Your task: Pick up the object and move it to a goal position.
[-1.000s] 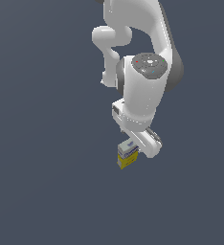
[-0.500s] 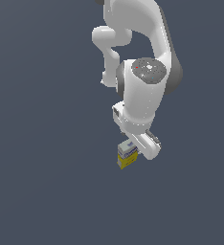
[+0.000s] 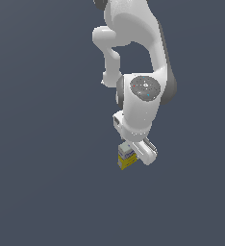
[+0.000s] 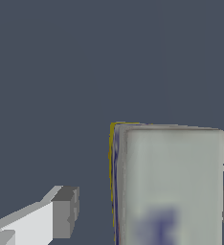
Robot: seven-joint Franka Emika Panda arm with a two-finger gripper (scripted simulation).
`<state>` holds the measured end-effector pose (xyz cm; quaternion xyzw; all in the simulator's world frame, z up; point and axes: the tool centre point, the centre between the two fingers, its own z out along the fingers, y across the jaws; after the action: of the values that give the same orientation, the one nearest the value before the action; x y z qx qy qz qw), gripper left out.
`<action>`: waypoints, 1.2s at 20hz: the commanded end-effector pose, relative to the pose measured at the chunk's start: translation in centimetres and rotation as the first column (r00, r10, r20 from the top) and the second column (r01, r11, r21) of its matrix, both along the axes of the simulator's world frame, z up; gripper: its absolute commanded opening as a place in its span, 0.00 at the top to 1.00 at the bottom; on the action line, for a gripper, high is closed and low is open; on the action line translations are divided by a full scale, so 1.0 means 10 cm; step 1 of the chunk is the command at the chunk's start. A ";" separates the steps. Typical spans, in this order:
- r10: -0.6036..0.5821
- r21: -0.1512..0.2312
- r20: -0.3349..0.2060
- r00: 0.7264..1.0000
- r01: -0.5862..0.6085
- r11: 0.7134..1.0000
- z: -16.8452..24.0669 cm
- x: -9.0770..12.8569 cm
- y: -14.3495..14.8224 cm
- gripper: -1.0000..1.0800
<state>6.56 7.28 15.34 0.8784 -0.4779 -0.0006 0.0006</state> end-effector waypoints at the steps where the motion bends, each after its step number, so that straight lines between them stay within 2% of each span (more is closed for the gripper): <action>1: 0.000 0.000 0.002 1.000 0.000 1.000 -0.02 0.01 0.00 0.04; 3: 0.000 0.000 0.002 1.000 0.000 1.000 -0.01 0.02 0.00 0.04; 4: 0.000 0.000 0.002 1.000 0.000 1.000 -0.01 0.02 0.00 1.00; 17: 0.000 0.000 0.001 1.000 0.000 1.000 -0.02 0.00 -0.01 1.00; 24: 0.000 0.000 0.001 1.000 0.000 1.000 -0.01 -0.11 -0.10 1.00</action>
<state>5.77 6.59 15.20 0.8785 -0.4777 -0.0004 0.0002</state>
